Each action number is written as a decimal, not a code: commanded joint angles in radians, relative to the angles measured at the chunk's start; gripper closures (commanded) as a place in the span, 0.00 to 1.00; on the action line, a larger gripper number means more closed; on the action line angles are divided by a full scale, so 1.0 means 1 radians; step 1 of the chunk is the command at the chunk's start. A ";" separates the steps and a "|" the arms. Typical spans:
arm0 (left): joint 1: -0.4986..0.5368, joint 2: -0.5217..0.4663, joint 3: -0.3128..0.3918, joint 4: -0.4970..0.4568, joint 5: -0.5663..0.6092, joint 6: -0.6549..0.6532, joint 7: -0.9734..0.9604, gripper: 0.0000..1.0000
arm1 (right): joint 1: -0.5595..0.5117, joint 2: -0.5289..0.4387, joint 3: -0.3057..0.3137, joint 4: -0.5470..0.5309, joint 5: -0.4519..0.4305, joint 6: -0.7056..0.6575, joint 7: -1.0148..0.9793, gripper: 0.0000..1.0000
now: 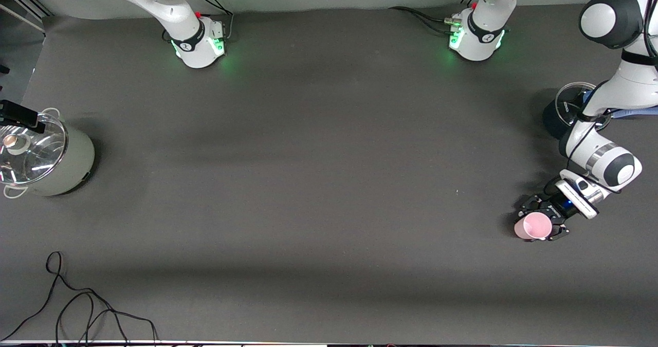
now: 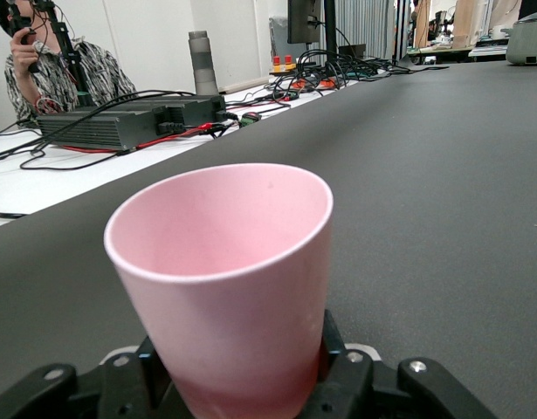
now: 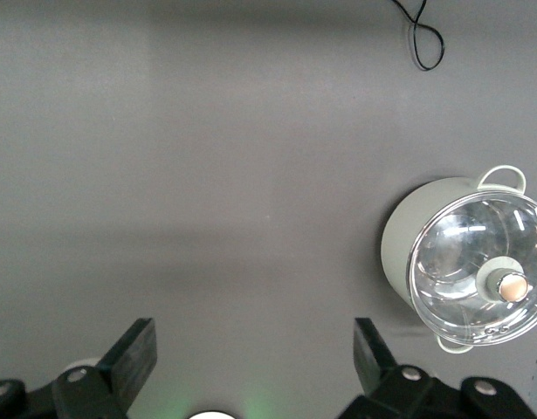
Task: Transfer pink cup from left to right arm
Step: 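Lift the pink cup with the left gripper toward the table middle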
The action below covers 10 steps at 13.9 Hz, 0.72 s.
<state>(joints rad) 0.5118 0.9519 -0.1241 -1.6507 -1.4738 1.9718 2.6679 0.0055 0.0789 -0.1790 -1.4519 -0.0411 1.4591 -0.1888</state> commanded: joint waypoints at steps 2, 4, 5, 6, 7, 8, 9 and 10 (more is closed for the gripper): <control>-0.010 -0.005 0.004 0.011 0.000 0.012 -0.049 0.49 | -0.002 -0.007 -0.008 0.007 0.024 -0.019 -0.026 0.00; -0.015 -0.025 0.006 0.019 0.004 0.012 -0.104 0.49 | -0.001 -0.007 -0.007 0.007 0.023 -0.019 -0.024 0.00; -0.028 -0.042 0.006 0.020 0.009 0.027 -0.144 0.50 | -0.001 -0.008 -0.007 0.005 0.023 -0.022 -0.024 0.00; -0.041 -0.067 0.004 0.022 0.020 0.060 -0.193 0.52 | -0.001 -0.008 -0.005 0.005 0.023 -0.025 -0.023 0.00; -0.051 -0.099 0.004 0.020 0.039 0.080 -0.250 0.52 | -0.001 -0.008 -0.005 0.005 0.023 -0.031 -0.023 0.00; -0.073 -0.126 0.004 0.019 0.046 0.093 -0.305 0.52 | -0.002 -0.007 -0.005 0.007 0.023 -0.036 -0.023 0.00; -0.087 -0.151 0.006 0.012 0.046 0.099 -0.348 0.52 | -0.004 -0.004 -0.007 0.004 0.023 -0.037 -0.024 0.00; -0.099 -0.174 0.006 0.003 0.046 0.102 -0.377 0.52 | -0.004 0.001 -0.013 0.004 0.023 -0.039 -0.023 0.00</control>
<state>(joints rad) 0.4517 0.8552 -0.1306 -1.6049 -1.4418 2.0455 2.3726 0.0055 0.0790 -0.1812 -1.4520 -0.0405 1.4342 -0.1900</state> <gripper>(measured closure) 0.339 0.000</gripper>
